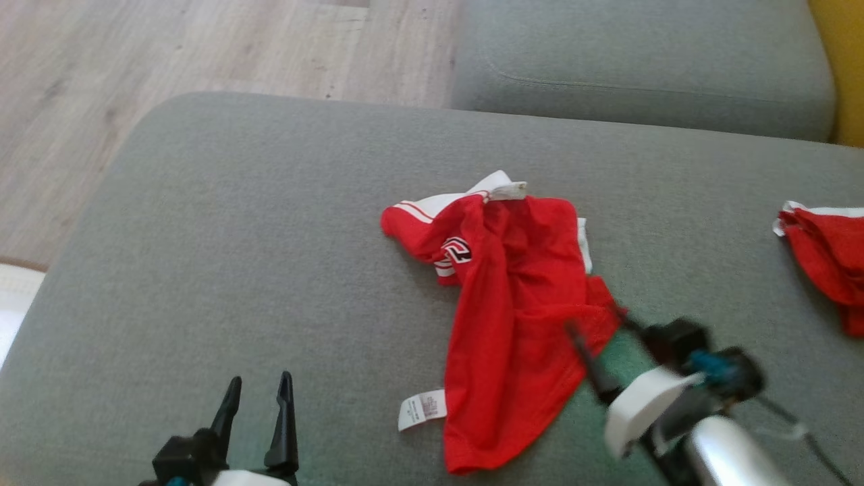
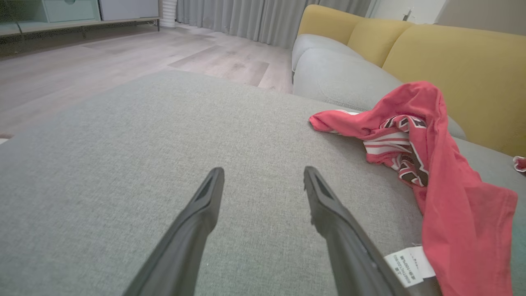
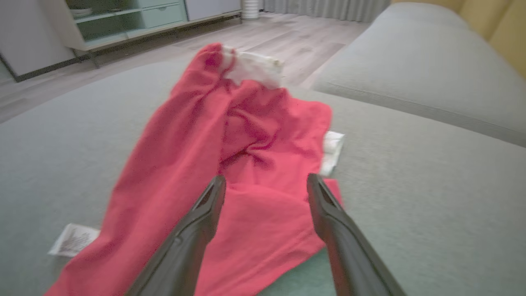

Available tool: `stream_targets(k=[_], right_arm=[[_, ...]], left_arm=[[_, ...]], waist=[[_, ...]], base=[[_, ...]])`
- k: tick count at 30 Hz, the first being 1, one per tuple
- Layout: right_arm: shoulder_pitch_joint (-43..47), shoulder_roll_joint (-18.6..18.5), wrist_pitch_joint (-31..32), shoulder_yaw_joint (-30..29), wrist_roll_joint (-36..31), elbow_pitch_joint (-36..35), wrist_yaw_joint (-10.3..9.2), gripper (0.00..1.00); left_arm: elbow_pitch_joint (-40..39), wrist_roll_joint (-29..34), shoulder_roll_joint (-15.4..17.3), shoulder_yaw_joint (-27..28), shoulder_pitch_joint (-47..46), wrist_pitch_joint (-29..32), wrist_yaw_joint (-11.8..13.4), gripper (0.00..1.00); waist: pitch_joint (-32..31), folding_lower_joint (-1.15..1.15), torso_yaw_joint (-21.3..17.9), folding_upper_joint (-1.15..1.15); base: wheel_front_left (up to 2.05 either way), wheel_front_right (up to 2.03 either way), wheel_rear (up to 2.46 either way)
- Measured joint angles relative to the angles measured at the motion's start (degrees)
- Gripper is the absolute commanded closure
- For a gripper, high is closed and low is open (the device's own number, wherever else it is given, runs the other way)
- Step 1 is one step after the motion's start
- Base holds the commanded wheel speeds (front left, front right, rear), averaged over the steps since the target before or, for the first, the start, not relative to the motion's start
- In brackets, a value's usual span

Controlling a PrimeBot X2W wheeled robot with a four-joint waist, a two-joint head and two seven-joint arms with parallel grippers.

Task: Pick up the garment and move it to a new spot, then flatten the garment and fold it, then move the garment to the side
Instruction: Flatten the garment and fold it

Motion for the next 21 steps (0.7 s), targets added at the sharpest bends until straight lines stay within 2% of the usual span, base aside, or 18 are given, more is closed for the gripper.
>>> stream_targets(k=[4, 8, 12, 19, 20, 21], right_arm=[[-1.91, 0.41, 1.64, -7.86, -2.96, 2.21, 0.0, 0.0], [-7.03, 0.76, 3.01, -12.22, -3.34, 8.45, 0.0, 0.0], [-12.32, 0.75, 3.08, -14.06, -4.03, 15.11, 0.0, 0.0], [-19.03, 1.19, 3.49, -13.34, -2.43, 26.7, 0.0, 0.0], [-19.79, 1.35, 3.49, -12.85, -1.64, 28.05, 0.0, 0.14], [-20.47, 1.36, 3.48, -12.04, -1.33, 29.19, 0.0, 0.6]], left_arm=[[-0.01, 0.01, -0.1, -0.57, -0.04, 0.0, -0.22, 0.0], [0.02, 0.12, -0.27, -0.77, -0.42, -0.01, -0.52, 0.0], [0.33, 0.32, -1.09, -0.9, -1.99, -0.48, -0.98, 0.0], [1.64, 0.69, -1.85, -0.96, -3.09, -0.52, -1.54, 0.0], [1.89, 0.7, -1.99, -0.94, -3.18, -0.52, -1.54, 0.0], [2.04, 0.7, -2.11, -0.94, -3.3, -0.53, -1.54, 0.0]], waist=[[0.62, 0.0, 1.94, 0.0], [2.21, 0.0, 4.28, 0.0], [4.34, 0.01, 6.8, 0.0], [7.45, 0.02, 10.35, 0.0], [7.68, 0.01, 10.6, 0.0], [7.8, 0.02, 10.75, 0.0]], base=[[0.0, 0.0, 0.0], [0.0, 0.0, 0.0], [0.0, 0.0, 0.0], [0.0, 0.0, 0.0], [0.0, 0.0, 0.0], [0.0, 0.0, 0.0]])
